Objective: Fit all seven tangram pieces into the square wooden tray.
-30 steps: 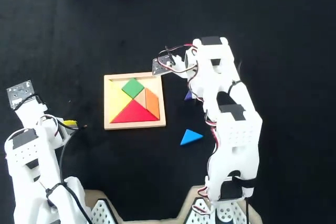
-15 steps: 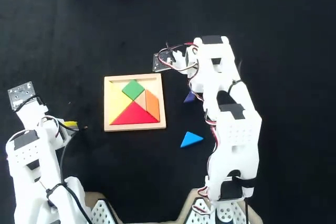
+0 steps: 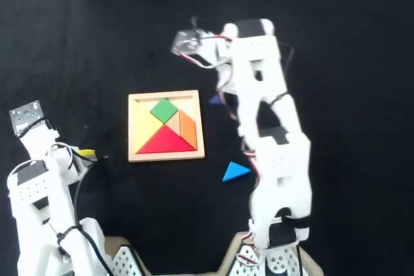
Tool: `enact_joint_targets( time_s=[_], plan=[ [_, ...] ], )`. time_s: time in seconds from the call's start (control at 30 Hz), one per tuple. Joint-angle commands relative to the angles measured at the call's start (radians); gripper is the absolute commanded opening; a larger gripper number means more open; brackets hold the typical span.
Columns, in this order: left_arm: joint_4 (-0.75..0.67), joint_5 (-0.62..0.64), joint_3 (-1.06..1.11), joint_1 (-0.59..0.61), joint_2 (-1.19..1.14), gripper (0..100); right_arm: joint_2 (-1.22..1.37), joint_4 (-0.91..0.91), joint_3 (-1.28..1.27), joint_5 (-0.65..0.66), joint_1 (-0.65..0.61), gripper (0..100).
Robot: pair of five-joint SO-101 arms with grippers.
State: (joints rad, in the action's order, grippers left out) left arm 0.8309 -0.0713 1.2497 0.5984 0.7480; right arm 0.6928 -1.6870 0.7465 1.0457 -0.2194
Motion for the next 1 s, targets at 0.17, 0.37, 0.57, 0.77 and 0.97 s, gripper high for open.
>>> enact_joint_targets(
  time_s=[0.17, 0.37, 0.57, 0.77, 0.97],
  plan=[
    [-0.018, 0.008, -0.005, -0.005, 0.017, 32, 0.015, 0.104, 0.165, -0.54, -0.184, 1.1],
    [-0.018, 0.006, -0.005, -0.005, 0.017, 32, 0.157, 0.147, 0.174, -0.694, -0.178, 1.1],
    [-0.018, 0.005, -0.005, -0.01, 0.017, 32, 0.206, 0.129, 0.177, -0.724, -0.176, 1.1],
    [-0.018, 0.003, -0.005, -0.01, 0.017, 32, 0.205, 0.141, 0.171, -0.767, -0.198, 1.1],
    [-0.018, 0.003, -0.005, -0.01, 0.017, 32, 0.203, 0.146, 0.174, -0.833, -0.23, 1.1]
  ],
)
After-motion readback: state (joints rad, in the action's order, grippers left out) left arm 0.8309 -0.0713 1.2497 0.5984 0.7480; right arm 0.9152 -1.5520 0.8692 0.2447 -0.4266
